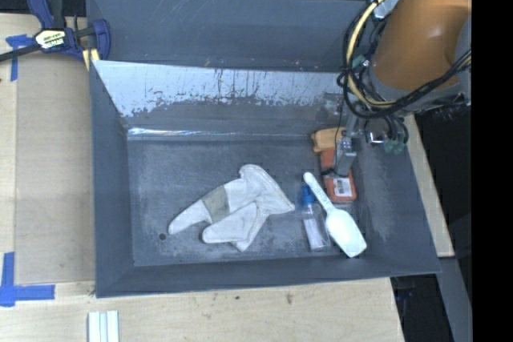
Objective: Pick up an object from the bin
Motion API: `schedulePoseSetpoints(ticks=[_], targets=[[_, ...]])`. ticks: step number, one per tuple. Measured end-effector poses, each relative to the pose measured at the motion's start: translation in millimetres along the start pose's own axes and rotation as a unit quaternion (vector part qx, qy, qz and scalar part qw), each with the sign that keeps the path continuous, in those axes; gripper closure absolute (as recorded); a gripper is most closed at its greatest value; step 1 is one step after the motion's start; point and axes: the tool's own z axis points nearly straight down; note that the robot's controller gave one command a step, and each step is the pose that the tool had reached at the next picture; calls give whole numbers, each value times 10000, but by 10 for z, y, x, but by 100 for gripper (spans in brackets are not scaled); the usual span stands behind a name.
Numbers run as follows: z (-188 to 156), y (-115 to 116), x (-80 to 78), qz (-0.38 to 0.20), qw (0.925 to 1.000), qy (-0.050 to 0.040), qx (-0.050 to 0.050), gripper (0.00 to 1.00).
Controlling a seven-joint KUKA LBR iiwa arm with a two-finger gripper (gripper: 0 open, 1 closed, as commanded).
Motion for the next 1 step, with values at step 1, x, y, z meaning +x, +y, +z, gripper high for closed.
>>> schedulePoseSetpoints(ticks=[1], targets=[[624, 195, 5, -507, 9987, 43, 0, 0]])
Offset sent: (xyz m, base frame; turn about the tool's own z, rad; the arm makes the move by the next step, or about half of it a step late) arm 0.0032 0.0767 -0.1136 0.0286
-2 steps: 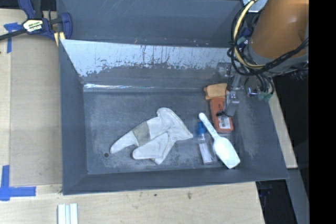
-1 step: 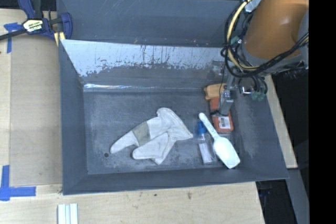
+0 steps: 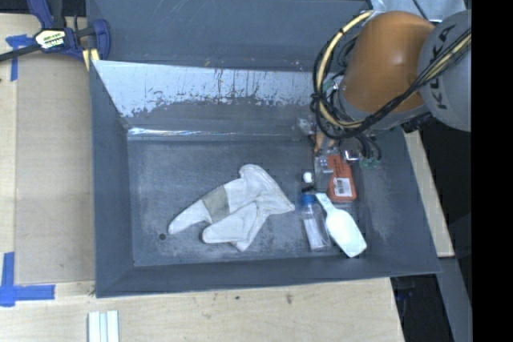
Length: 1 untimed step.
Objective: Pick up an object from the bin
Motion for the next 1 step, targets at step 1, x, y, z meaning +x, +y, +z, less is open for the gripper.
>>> schedulePoseSetpoints(ticks=[1], targets=[[359, 310, -7, 82, 10000, 43, -8, 0]])
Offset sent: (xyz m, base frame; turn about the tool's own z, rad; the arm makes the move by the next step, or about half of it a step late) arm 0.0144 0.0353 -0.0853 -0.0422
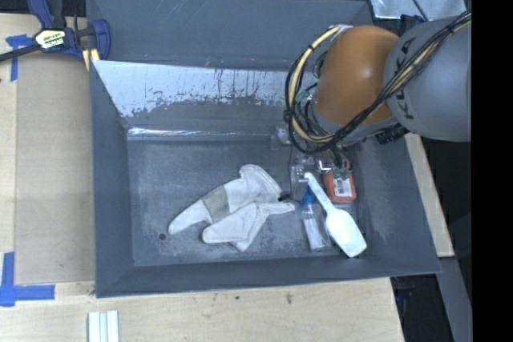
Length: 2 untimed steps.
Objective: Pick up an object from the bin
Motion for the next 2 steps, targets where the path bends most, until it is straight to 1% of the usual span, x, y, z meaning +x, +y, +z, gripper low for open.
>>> schedulePoseSetpoints(ticks=[1, 2], targets=[[217, 50, -75, 497, 9988, -11, -3, 0], [477, 559, 100, 187, 9998, -8, 1, 100]])
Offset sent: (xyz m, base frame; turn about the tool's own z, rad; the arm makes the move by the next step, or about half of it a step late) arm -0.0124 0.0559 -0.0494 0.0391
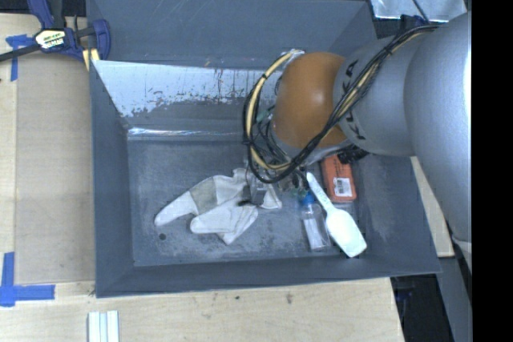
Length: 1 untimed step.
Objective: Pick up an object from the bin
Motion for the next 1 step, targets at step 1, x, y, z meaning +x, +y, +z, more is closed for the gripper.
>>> schedulePoseSetpoints(ticks=[1], targets=[[0, 0, 0, -1, 10000, 0, 0, 100]])
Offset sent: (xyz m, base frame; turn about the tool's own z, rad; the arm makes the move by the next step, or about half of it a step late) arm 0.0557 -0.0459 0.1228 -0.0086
